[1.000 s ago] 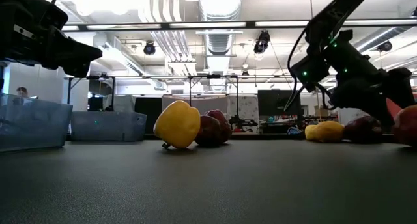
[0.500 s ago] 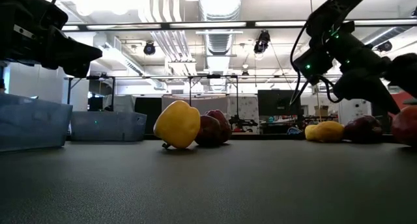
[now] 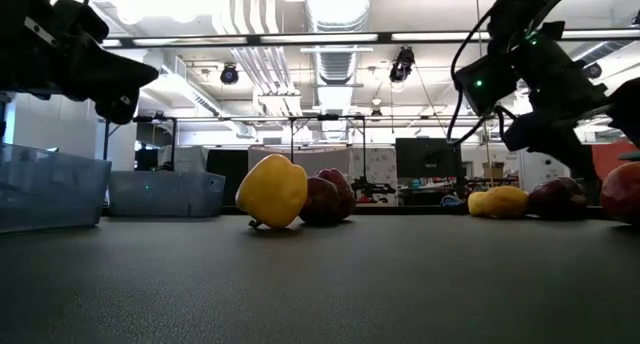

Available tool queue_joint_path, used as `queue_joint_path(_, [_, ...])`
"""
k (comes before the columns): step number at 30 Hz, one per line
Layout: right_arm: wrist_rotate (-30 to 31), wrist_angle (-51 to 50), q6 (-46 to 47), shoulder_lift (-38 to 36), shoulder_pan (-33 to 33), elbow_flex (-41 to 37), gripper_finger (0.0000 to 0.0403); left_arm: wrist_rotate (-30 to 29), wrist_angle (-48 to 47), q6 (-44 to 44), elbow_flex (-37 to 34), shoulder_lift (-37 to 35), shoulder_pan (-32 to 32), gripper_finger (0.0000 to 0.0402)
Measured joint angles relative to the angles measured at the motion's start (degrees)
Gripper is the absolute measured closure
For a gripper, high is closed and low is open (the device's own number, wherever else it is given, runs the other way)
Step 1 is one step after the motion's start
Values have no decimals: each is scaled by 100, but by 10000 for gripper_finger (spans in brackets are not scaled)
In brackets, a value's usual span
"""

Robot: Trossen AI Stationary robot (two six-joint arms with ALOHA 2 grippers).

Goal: Sort produce into baskets
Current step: Put the apple into the yellow bin

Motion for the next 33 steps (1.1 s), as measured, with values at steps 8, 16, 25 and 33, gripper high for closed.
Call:
queue_joint_path(8, [44, 194, 800, 92, 292, -389, 26, 0, -7, -200, 0, 0, 0, 401])
queue_joint_path(16, [238, 571, 1148, 79, 324, -447, 26, -1, 42, -127, 0, 0, 0, 401])
queue_joint_path(25, [145, 739, 967, 257, 324, -567, 24, -7, 155, 464, 0, 2, 0, 401])
queue_joint_path(33, [108, 1073, 595, 302, 324, -603, 21, -10, 226, 423, 0, 2, 0, 401])
